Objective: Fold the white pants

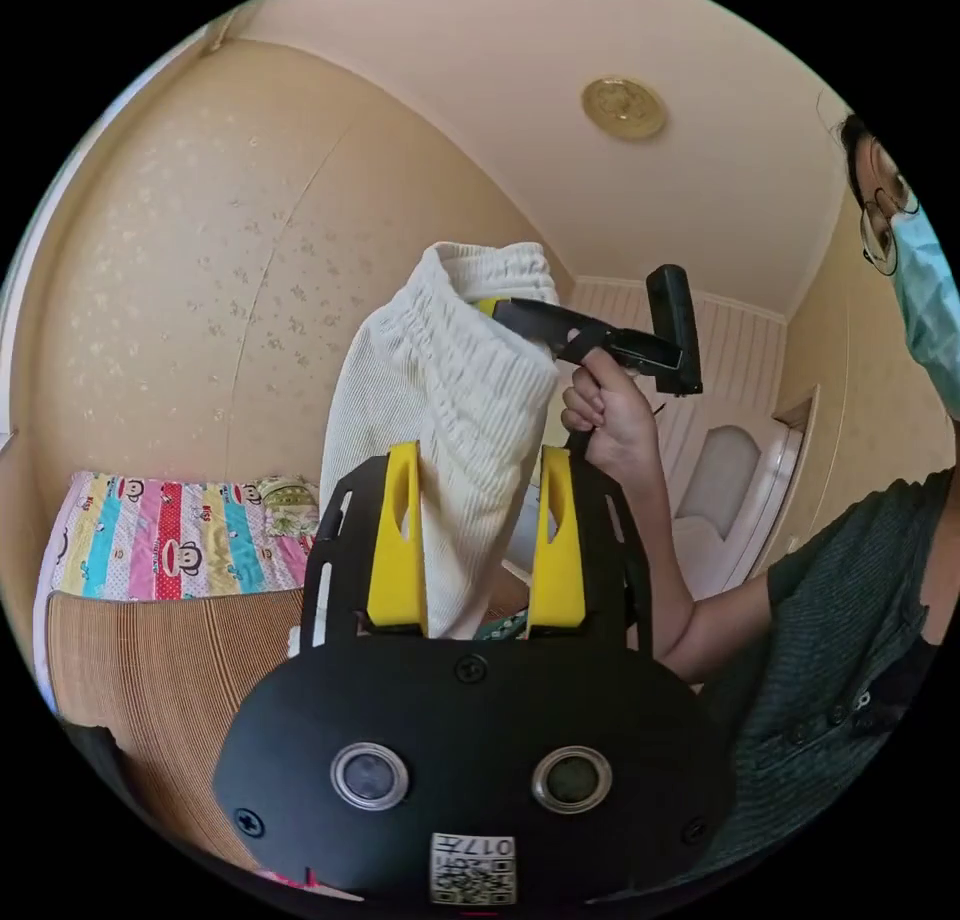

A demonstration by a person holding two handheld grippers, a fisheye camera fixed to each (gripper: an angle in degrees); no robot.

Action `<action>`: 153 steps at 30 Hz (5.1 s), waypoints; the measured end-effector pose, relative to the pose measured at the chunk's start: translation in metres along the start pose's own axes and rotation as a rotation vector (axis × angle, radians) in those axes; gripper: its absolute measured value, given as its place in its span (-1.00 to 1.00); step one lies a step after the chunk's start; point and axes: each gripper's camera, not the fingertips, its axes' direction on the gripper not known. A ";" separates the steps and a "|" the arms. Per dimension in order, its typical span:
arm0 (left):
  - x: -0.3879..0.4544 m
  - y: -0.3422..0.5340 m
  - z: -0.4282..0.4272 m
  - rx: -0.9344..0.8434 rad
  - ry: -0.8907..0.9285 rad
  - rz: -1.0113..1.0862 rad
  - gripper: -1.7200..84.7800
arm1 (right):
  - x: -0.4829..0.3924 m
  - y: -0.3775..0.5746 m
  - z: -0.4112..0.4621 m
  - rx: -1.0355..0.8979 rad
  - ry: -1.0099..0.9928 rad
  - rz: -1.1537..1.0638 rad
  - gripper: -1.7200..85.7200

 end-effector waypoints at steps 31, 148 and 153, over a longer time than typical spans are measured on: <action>-0.133 -0.465 -0.017 -0.068 -0.046 0.293 -0.84 | 0.307 -0.182 -0.085 -0.125 -0.269 -0.038 -0.86; -0.452 0.118 -0.275 -1.339 0.075 -0.575 -0.88 | 0.554 0.444 -0.216 -1.250 -1.144 0.233 -0.87; -0.486 0.119 -0.309 -1.293 0.050 -0.741 -0.91 | 0.726 0.469 -0.054 -1.393 -0.942 0.524 -0.76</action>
